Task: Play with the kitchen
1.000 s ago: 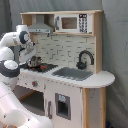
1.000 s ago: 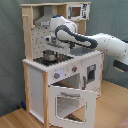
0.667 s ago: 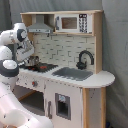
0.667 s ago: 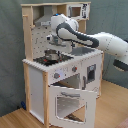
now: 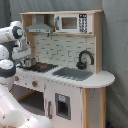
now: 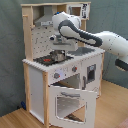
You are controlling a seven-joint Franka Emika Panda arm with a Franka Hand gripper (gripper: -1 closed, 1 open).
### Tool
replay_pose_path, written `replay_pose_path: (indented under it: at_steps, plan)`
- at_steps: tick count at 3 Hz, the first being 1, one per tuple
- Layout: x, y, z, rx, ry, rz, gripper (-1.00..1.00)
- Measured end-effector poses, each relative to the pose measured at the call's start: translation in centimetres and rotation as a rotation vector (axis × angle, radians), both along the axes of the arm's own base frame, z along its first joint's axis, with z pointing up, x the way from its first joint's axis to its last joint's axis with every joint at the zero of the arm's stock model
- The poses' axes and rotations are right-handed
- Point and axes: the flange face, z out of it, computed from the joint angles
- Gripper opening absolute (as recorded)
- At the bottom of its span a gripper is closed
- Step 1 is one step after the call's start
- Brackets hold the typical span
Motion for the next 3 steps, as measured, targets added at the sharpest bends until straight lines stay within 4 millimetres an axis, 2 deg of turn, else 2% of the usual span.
replay_pose_path:
  at_steps: [1,2,3]
  plan:
    - [-0.9,-1.4,0.9,-0.034,0.047,-0.031,-1.00]
    - [-3.3,-1.0,0.6,-0.064,0.101,-0.035,-1.00]
    - [-3.6,-2.5,0.9,-0.070,0.109,-0.045,-1.00]
